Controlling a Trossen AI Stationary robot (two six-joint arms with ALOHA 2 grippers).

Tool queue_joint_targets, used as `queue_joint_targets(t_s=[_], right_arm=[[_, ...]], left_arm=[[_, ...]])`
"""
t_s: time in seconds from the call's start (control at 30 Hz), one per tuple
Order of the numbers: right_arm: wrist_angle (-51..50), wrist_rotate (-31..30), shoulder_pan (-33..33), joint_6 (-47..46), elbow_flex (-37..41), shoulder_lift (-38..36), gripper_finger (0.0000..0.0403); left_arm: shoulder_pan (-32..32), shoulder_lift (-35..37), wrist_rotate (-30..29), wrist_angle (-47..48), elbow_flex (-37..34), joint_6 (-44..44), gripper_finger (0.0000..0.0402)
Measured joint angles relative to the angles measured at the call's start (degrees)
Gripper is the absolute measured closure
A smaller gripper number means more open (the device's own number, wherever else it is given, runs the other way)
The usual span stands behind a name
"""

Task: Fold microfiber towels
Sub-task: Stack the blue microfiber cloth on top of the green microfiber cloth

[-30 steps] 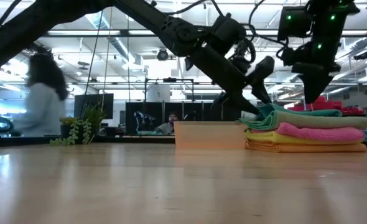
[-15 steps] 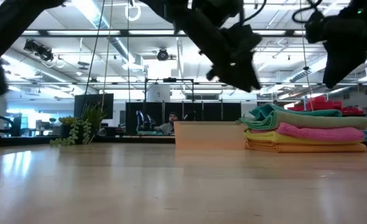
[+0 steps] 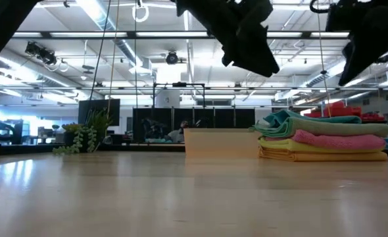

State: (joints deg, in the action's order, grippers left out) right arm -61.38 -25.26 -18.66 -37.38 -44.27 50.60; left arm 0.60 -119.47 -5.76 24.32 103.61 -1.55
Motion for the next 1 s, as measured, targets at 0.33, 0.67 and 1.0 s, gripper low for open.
queue_joint_targets(t_s=[0.33,0.67,1.0], right_arm=[[22.3,-2.0,-0.1,23.7,5.4,5.9,0.0217],[30.3,-1.7,3.6,27.4,14.3,4.4,0.0237],[32.3,-3.2,7.2,25.0,13.5,6.1,0.025]], left_arm=[[-2.1,17.8,-11.7,-6.2,-16.5,15.9,0.031],[-1.4,26.7,-11.5,-40.5,-34.6,23.1,0.0342],[0.8,26.9,-2.1,-39.5,-34.7,16.9,0.0346]])
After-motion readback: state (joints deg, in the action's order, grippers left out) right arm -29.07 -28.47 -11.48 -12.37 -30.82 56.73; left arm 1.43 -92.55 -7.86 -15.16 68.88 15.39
